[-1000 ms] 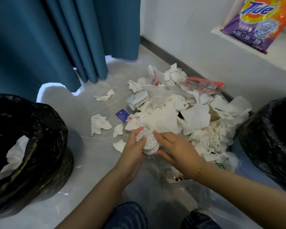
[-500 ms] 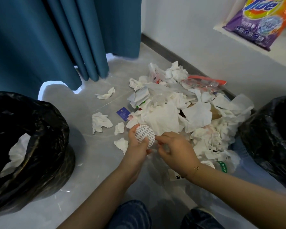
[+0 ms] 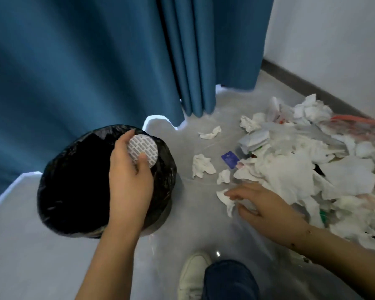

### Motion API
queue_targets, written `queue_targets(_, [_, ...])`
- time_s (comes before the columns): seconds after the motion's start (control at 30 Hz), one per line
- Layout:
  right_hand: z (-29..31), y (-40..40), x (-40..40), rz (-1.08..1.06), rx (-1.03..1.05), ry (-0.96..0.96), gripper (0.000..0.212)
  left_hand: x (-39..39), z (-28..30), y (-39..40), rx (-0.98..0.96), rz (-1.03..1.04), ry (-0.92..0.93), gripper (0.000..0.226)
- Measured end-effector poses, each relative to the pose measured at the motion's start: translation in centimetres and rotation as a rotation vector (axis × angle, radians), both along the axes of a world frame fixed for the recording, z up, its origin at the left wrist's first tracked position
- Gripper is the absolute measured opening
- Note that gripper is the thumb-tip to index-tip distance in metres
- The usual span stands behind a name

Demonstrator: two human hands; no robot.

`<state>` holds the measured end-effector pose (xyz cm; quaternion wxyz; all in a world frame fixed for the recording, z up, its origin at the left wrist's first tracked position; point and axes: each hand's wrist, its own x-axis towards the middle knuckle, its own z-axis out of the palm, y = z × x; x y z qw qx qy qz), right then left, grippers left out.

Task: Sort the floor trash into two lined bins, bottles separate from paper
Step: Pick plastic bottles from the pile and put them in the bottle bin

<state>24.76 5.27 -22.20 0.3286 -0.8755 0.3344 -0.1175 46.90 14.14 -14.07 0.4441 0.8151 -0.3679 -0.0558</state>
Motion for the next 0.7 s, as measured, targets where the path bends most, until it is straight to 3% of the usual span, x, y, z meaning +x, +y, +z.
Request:
queue_targets(0.07, [0.0,0.5,-0.3,0.061,-0.018,0.047,0.034,1.8,-0.5,0.6,0.126,0.065,-0.066,0.047])
queue_targets(0.17, [-0.5,0.7,-1.5,0.058,0.0,0.103,0.035,3.1,-1.4,0.5,0.499,0.087,-0.148,0.049])
queue_targets(0.23, [-0.6,0.5,-2.9,-0.008,0.074,0.117,0.032,2.6,-1.5,-0.2,0.49,0.061,-0.248,0.044])
queue_targets(0.3, [-0.5,0.2,-4.8,-0.105,0.145,0.08,0.031,1.2,-1.4,-0.9,0.325,-0.019,-0.347,0.037])
queue_targets(0.37, [-0.4,-0.3,-7.2,-0.148,0.172,0.102,0.03,-1.2,-1.7,-1.8,0.19,-0.168,-0.399,0.033])
queue_targets(0.47, [-0.8,-1.1,-11.7,-0.186,0.141,0.216,0.029,-6.3,-3.4,-3.3,0.153,-0.473,-0.349,0.028])
queue_targets(0.7, [-5.1,0.9,-21.1,-0.616,0.158,0.278,0.035,-18.5,-11.9,-6.5,0.467,-1.19,-0.374,0.035])
